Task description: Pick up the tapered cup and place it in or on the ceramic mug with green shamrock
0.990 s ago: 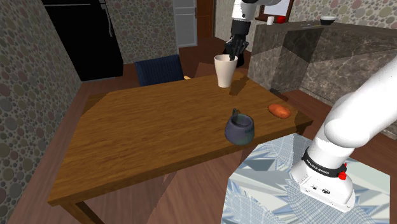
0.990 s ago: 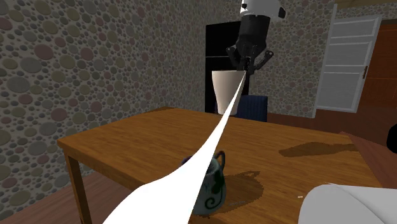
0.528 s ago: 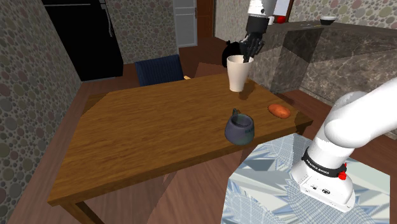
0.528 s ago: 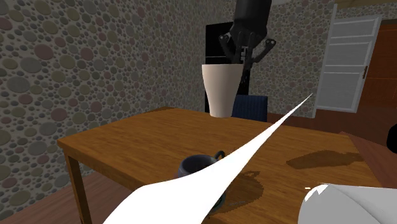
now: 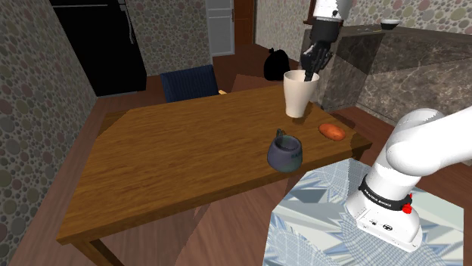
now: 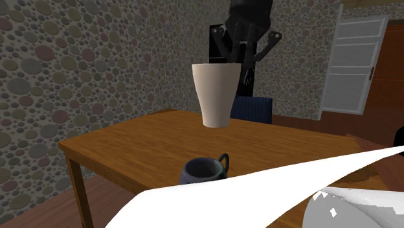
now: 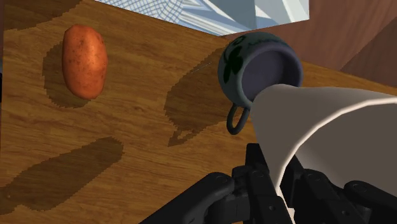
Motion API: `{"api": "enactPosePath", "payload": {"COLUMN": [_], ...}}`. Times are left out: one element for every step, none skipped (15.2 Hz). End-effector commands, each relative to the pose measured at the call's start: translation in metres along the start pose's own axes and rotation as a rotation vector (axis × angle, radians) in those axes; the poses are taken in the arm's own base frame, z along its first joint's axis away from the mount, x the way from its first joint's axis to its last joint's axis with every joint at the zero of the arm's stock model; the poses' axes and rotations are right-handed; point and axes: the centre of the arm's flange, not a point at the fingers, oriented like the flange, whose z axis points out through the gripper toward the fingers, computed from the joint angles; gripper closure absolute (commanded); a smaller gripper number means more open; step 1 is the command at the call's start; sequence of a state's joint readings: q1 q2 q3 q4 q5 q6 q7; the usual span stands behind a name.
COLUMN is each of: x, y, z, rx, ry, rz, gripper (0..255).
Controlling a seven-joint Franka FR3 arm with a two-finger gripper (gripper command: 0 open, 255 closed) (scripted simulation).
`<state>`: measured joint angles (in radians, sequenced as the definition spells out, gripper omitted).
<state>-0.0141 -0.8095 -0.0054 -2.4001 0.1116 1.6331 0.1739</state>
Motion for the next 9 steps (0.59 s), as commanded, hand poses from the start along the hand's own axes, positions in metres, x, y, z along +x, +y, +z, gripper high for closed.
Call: {"api": "enactPosePath", "payload": {"x": [-0.002, -0.002, -0.002, -0.002, -0.002, -0.002, -0.002, -0.003, -0.003], "y": [0.001, 0.002, 0.003, 0.003, 0.004, 0.005, 0.005, 0.006, 0.006], "z": [0.01, 0.015, 0.021, 0.026, 0.031, 0.036, 0.042, 0.047, 0.052], "rx": [0.0, 0.0, 0.0, 0.0, 0.0, 0.0, 0.0, 0.0, 0.0], "ry": [0.0, 0.0, 0.0, 0.0, 0.0, 0.0, 0.0, 0.0, 0.0], "rz": [0.0, 0.0, 0.0, 0.0, 0.0, 0.0, 0.0, 0.0, 0.0], "gripper": [255, 255, 255, 255, 255, 255, 255, 255, 255]}}
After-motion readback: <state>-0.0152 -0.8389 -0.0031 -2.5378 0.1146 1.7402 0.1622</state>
